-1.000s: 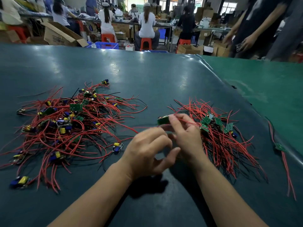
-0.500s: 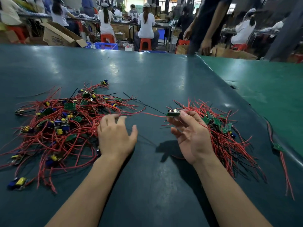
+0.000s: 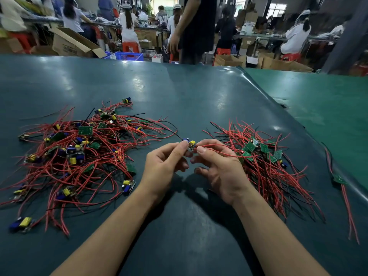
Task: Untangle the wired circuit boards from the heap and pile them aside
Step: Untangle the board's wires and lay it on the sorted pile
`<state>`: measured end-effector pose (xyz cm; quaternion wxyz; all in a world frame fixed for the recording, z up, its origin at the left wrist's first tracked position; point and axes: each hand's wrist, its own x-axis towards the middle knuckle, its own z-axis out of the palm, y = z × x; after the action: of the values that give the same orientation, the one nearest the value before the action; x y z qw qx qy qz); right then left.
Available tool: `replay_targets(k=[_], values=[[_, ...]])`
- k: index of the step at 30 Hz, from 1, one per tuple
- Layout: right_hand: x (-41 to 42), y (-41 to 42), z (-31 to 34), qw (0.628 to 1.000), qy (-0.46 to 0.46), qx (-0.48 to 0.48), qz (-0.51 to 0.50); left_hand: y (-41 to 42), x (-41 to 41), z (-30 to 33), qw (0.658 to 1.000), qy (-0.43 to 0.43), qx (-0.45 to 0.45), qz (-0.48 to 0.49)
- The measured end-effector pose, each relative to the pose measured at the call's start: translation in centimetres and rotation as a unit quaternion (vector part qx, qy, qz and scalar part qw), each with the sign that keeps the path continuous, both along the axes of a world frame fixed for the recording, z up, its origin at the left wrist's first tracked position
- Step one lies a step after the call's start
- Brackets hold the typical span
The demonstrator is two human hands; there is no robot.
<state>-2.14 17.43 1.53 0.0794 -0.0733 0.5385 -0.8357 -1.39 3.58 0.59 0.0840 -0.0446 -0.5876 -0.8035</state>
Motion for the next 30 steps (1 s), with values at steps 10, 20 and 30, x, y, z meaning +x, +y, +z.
replay_targets(k=[10, 20, 30], values=[[0.0, 0.2, -0.1, 1.000, -0.006, 0.027, 0.006, -0.3, -0.2, 0.4, 0.988, -0.114, 0.053, -0.087], [-0.5, 0.3, -0.4, 0.999, -0.032, -0.034, -0.020, -0.1, -0.2, -0.3, 0.987, -0.127, 0.032, -0.089], [-0.7, -0.4, -0.9, 0.988, 0.012, 0.055, -0.143, -0.1, -0.5, -0.8, 0.997, -0.039, 0.048, -0.047]])
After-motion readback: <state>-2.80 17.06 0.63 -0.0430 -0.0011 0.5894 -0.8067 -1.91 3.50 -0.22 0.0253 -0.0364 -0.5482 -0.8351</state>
